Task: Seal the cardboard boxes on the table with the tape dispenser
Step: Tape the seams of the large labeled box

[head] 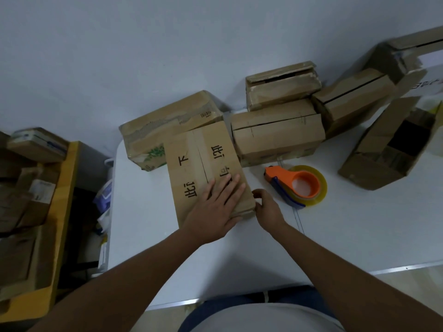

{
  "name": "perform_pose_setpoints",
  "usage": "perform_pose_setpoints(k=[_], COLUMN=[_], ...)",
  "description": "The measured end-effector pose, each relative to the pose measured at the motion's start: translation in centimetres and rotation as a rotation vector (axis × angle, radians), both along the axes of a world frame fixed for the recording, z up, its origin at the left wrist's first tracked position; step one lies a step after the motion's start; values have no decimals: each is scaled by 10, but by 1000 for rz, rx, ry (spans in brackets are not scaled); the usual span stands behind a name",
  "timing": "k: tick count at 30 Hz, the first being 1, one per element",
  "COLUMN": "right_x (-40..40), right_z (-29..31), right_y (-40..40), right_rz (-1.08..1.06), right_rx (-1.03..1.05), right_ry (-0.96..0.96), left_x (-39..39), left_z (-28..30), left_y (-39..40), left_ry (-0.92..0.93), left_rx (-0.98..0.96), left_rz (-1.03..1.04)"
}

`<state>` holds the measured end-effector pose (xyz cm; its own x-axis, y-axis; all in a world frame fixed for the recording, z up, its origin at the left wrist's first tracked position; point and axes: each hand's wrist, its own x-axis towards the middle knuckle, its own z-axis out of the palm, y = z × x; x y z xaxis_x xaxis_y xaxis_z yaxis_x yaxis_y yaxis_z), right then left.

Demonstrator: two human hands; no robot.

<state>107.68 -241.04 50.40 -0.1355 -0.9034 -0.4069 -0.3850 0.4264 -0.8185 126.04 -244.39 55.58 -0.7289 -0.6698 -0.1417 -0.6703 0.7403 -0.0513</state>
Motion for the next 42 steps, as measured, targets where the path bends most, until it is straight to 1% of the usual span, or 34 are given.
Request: perform_pose_setpoints(k=[1,5,6,7,9,11,12,15,17,21,22,23,24,25,27,28,30,32,33,34,36,37,38,39,40,42], right_x=[-3,-19,-24,-29,-36,-40,-41,-40,-34,-25,-26,-27,-27,-24,-5,8,37,64,74,82,90,92,93,93,95,99], right_z=[0,22,28,34,42,48,49,51,51,53,53,56,59,63,71,75,79,78,77,75,70,68,67,65,64,62], right_y=[8,33,31,26,11,-1,-5,-7,-6,10,16,21,27,30,30,28,20,10,5,1,-6,-8,-8,-7,-6,-4], right_rz=[11,172,201,231,342,455,484,521,536,471,468,469,449,416,413,469,646,814,876,921,965,970,967,958,950,954], right_rx=[10,-209,-240,-263,-278,-248,-232,-217,-225,-241,-266,-299,-346,-408,-528,-551,-532,-525,-527,-525,-509,-502,-503,-506,-508,-505], right_ry=[-5,-148,-151,-118,27,147,171,211,270,336,354,384,415,440,460,460,463,557,630,699,809,851,885,913,940,992], left_x=[0,1,1,1,2,1,1,1,-1,-2,-2,-1,0,5,24,37,66,93,104,113,121,121,119,116,114,114], left_z=[-1,-3,-3,-3,-4,-4,-4,-3,-1,10,14,23,33,44,61,66,66,56,48,39,26,24,23,23,23,24], left_y=[0,-2,-1,-1,0,0,0,-1,0,-1,-5,-11,-17,-22,-26,-24,-9,13,25,35,51,58,63,67,70,76], left_ry=[1,18,19,19,14,4,-1,-11,-7,1,51,147,284,443,736,850,1030,1140,1212,1326,1557,1618,1650,1671,1673,1606], left_rx=[0,-22,-26,-29,-32,-30,-26,-9,5,93,177,304,429,507,489,455,441,452,514,634,961,1109,1217,1266,1273,1205], left_rz=[-1,-4,-6,-9,-12,-12,-8,-3,-2,-7,1,38,104,189,418,563,853,1086,1205,1332,1537,1593,1604,1583,1550,1471])
